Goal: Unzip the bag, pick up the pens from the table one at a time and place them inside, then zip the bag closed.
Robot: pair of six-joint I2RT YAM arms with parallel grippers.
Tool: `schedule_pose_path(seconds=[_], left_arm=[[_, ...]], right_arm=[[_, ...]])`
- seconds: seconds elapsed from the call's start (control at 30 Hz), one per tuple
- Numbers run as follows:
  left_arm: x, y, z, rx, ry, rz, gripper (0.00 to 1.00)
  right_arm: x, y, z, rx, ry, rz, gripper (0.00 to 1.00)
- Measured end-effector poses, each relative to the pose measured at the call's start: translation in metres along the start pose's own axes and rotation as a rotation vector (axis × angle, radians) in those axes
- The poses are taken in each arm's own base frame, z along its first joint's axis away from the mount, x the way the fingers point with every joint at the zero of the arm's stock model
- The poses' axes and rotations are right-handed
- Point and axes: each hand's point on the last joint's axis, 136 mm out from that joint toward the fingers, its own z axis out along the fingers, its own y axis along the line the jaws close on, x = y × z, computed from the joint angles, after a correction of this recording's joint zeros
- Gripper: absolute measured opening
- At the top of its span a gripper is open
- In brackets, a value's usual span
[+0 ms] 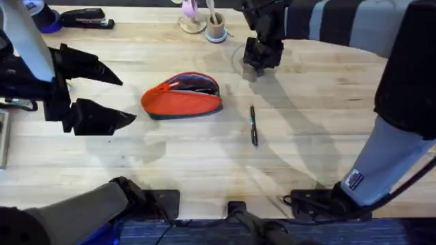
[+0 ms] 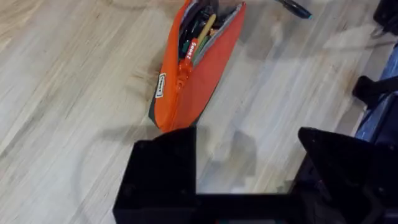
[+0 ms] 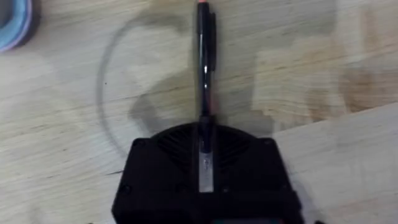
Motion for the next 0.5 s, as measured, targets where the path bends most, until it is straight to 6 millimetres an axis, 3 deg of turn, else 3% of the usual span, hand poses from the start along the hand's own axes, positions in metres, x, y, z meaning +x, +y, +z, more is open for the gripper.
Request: schedule_pose_path(seconds=[0.13,0.5], left_arm=[[0.0001,-0.0001,0.0001,0.001,0.000,0.000,0.993],[0.0000,0.0000,0.0000,0.000,0.000,0.000,0.993]], right_arm=[[-0.0011,-0.0020,0.0001,0.011,-0.006,0.000,0.040],[-0.0019,-0.0015,-0.0014,0.008,-0.008,-0.064,0.031]])
